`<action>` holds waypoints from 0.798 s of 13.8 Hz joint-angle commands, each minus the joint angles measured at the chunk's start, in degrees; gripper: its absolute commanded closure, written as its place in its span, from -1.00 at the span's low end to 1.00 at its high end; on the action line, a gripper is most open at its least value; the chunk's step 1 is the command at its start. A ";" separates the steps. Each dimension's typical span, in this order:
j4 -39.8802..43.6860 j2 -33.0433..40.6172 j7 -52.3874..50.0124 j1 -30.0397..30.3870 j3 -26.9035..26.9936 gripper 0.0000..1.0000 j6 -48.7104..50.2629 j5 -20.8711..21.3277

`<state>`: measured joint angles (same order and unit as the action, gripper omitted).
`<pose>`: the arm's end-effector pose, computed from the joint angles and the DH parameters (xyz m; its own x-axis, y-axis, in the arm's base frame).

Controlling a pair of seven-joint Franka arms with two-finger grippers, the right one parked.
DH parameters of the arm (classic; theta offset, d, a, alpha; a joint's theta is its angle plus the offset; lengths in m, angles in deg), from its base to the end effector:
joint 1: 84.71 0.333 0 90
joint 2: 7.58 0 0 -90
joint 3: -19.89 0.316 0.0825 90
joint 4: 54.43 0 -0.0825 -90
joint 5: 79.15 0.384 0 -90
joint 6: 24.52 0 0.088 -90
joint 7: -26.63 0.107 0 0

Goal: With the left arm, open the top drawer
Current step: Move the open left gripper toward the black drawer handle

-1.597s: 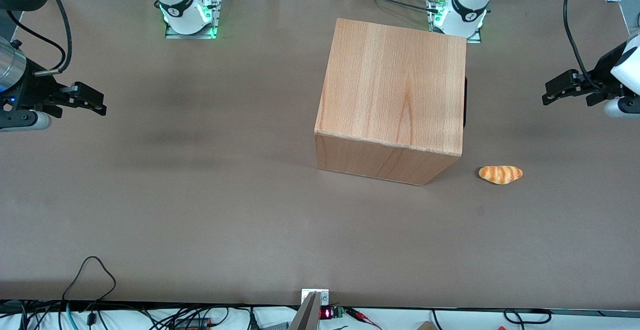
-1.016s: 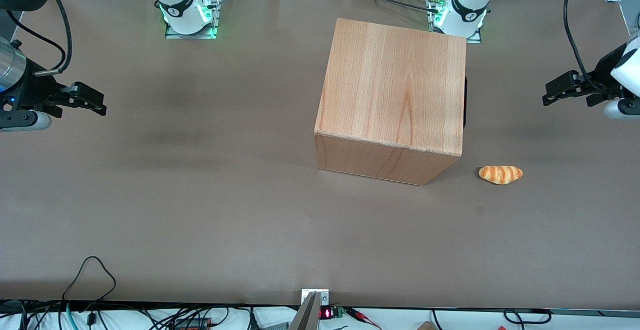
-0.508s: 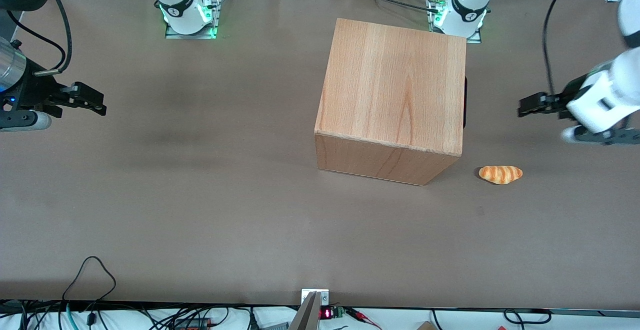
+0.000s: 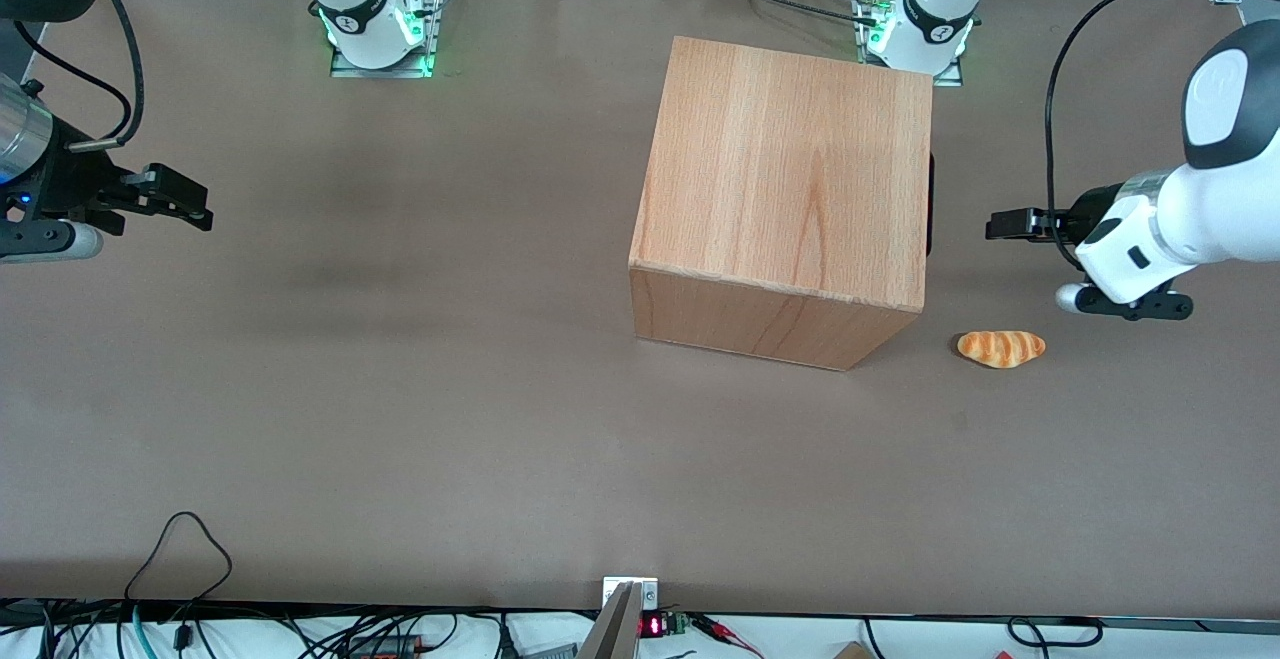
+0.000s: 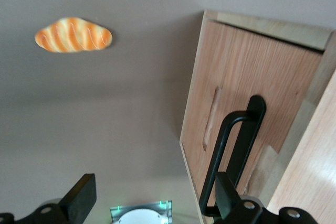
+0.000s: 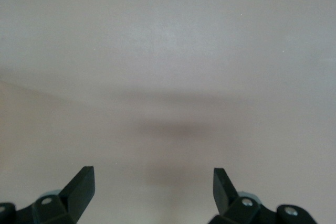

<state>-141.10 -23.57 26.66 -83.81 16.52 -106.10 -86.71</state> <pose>0.6018 -0.0378 0.4804 0.9317 -0.0637 -0.3576 -0.0121 -0.9894 0.1446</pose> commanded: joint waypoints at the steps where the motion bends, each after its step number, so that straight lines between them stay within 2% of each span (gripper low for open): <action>1: -0.77 -0.71 2.60 -0.20 -0.15 -1.00 2.13 -1.22; 7: -4.81 -1.23 3.22 -1.69 -0.23 -1.00 2.92 -1.22; 11: -6.84 -2.37 7.18 -1.08 -0.23 -1.00 2.74 -3.95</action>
<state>-147.31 -25.61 31.21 -85.28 15.94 -103.76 -88.93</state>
